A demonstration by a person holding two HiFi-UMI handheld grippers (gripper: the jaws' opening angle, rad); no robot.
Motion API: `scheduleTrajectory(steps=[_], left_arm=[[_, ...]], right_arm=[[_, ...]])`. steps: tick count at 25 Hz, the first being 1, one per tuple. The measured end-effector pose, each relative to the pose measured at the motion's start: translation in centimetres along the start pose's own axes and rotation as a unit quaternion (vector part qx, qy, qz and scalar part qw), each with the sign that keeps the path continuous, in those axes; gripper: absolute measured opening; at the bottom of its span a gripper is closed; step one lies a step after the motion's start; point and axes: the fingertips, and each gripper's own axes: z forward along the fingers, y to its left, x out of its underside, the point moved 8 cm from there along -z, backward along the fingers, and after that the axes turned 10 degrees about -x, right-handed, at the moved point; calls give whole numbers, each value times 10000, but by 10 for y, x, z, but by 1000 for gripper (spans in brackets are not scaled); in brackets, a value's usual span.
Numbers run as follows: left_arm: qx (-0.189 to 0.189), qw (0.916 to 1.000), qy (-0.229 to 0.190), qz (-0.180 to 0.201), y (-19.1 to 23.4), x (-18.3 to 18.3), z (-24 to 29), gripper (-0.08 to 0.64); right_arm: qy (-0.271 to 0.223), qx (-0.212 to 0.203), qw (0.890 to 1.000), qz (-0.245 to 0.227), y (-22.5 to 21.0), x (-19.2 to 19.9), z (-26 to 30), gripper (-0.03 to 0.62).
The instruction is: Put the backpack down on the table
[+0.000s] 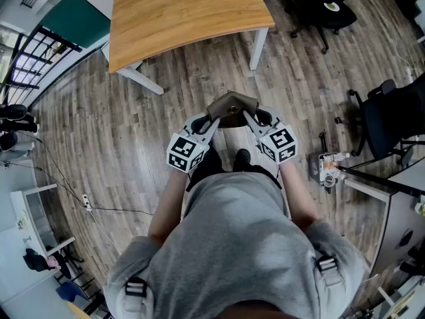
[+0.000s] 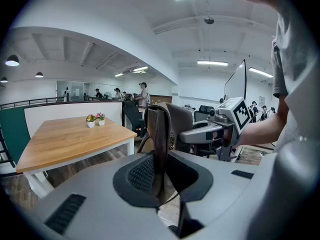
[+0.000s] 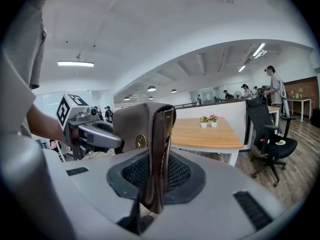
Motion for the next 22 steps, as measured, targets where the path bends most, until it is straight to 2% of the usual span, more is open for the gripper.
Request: scheduleTrajectory(steps=[13,22], left_arm=[[-158,9998,-53,-84,-15,5,-13,67],[-133,9999,-39,-78,-26,5,-11,67]], right_arm=[[31,-88,9999,-93,12,2,-12,60],[60,-43,9999,-116,11,6,-22,67]])
